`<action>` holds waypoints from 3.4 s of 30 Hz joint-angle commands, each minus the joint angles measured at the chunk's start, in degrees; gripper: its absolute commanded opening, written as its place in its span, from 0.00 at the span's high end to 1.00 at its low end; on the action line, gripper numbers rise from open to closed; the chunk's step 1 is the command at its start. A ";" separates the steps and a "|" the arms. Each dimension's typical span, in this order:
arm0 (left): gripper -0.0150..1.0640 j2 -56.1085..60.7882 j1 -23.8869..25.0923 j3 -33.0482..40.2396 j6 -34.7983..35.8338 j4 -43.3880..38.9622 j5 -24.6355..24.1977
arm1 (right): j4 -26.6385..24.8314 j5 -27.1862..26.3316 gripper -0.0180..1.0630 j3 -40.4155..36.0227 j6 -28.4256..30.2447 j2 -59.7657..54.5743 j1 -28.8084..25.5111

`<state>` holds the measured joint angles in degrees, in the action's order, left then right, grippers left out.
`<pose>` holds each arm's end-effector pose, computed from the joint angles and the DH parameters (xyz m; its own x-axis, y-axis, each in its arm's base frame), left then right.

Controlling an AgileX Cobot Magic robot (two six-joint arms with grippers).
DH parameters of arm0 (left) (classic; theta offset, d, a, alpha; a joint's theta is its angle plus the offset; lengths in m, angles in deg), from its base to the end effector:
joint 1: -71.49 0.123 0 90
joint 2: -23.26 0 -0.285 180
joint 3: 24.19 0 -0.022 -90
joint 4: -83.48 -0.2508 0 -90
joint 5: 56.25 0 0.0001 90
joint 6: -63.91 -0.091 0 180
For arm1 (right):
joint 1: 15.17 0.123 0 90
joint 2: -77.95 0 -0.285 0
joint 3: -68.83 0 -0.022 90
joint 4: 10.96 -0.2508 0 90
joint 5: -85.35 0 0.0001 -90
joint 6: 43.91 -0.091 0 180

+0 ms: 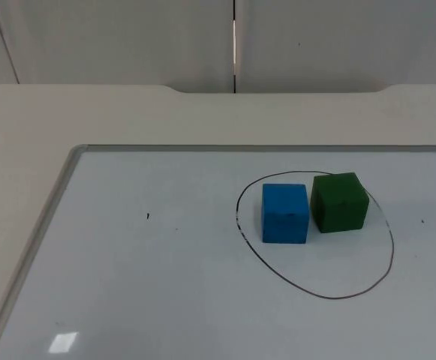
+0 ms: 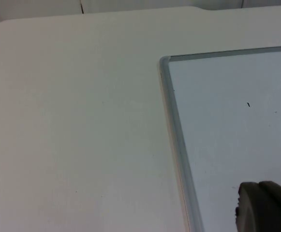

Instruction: Push the two cubes into the marked area.

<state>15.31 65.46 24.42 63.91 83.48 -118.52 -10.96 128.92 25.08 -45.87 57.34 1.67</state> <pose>-0.0054 0.0006 0.2750 -0.4795 0.0507 -0.8761 0.1050 0.9945 0.0000 0.0348 0.0105 0.3236 -0.3044 -0.0564 -0.9509 -0.2795 0.9596 0.0325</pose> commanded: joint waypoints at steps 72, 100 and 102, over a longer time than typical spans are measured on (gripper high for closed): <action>0.01 0.16 0.13 0.33 -1.16 1.15 0.65 | -1.62 18.22 0.01 -4.03 3.77 12.82 -0.16; 0.01 0.16 0.13 0.33 -1.16 1.15 0.65 | -1.62 18.22 0.01 -4.03 3.67 12.82 -0.16; 0.01 0.16 0.13 0.33 -1.16 1.15 0.65 | -1.62 18.22 0.01 -4.03 3.67 12.82 -0.16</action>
<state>15.31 65.46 24.42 62.86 83.90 -118.41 -12.72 147.80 21.24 -42.40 70.00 1.67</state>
